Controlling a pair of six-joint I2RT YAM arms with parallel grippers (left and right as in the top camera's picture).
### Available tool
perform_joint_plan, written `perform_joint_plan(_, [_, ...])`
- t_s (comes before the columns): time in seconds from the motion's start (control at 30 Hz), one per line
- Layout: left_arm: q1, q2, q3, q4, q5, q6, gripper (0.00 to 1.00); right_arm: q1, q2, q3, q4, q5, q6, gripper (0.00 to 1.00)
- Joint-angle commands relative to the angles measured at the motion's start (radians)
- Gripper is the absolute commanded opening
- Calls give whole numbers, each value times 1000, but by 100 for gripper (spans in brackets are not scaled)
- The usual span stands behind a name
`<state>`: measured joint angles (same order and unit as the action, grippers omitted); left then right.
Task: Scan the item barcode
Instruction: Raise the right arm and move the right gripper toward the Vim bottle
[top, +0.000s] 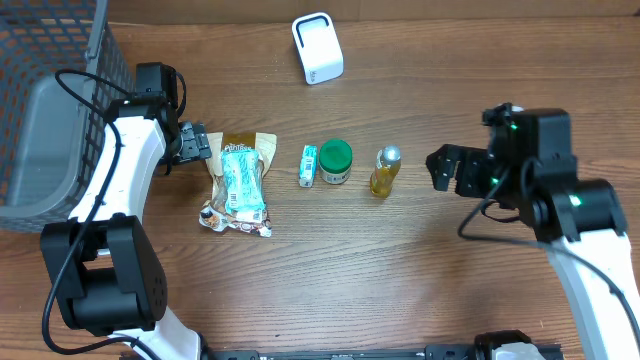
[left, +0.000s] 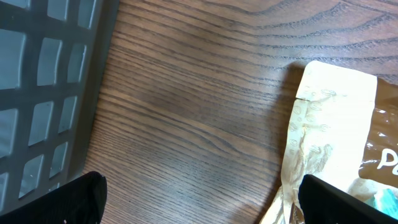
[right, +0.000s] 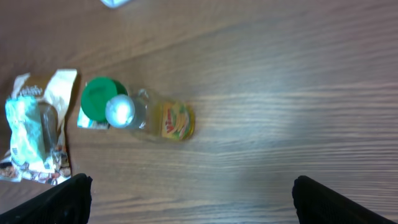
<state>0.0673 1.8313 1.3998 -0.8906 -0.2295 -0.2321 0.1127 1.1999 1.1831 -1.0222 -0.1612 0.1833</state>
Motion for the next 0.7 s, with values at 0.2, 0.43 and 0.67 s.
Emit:
perform_joint_plan(0.2, [2,-1,5,2,-13,4,99,-3,121,16,27,-87,3,100])
perform_joint_plan(0.43, [2,-1,5,2,-13,4,100,-3,121,16,35,-88,3,100])
perform_joint_plan(0.67, [2,-1,5,2,-13,4,100,-3,121,16,37,-88,3,100])
